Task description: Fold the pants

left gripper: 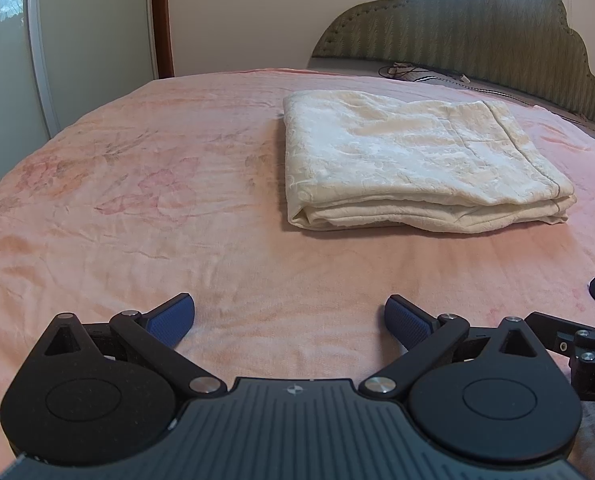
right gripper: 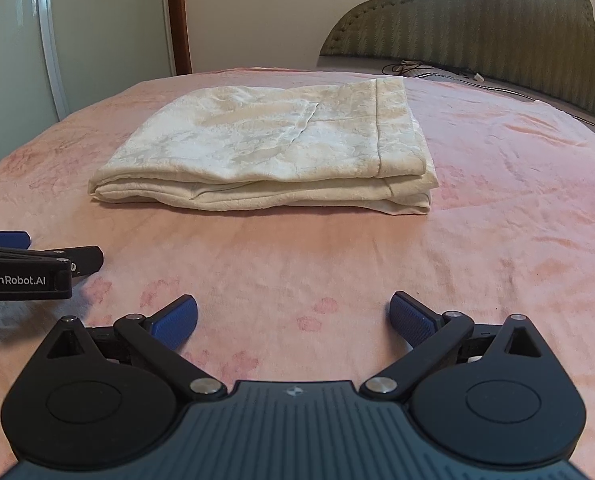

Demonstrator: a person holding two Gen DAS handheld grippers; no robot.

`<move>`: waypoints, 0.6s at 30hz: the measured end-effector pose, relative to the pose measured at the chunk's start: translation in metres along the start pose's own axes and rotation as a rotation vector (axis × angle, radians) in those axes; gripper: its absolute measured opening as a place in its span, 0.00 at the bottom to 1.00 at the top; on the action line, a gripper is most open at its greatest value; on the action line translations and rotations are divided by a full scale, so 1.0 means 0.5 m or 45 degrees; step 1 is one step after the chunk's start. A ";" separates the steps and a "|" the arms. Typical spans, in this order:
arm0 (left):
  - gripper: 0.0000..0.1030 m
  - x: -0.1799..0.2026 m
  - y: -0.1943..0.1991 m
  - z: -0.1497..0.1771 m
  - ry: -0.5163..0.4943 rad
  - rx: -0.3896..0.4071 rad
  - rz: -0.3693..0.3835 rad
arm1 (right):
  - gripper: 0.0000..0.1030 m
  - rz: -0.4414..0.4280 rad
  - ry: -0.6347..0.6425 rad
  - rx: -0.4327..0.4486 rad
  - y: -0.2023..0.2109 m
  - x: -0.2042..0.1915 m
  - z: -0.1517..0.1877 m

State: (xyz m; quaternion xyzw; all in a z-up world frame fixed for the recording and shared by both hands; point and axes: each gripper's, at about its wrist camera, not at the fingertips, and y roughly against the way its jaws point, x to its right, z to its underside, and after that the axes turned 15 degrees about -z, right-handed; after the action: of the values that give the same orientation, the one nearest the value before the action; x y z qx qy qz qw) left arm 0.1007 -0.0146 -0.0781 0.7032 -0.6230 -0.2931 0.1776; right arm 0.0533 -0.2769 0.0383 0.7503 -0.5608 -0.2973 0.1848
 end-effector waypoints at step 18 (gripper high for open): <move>1.00 0.001 0.000 0.000 0.000 0.000 0.000 | 1.00 -0.006 -0.005 0.005 -0.001 -0.002 0.000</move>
State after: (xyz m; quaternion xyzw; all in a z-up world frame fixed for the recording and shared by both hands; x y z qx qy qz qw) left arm 0.1006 -0.0150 -0.0781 0.7032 -0.6229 -0.2932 0.1777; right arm 0.0532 -0.2759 0.0382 0.7515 -0.5598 -0.2981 0.1816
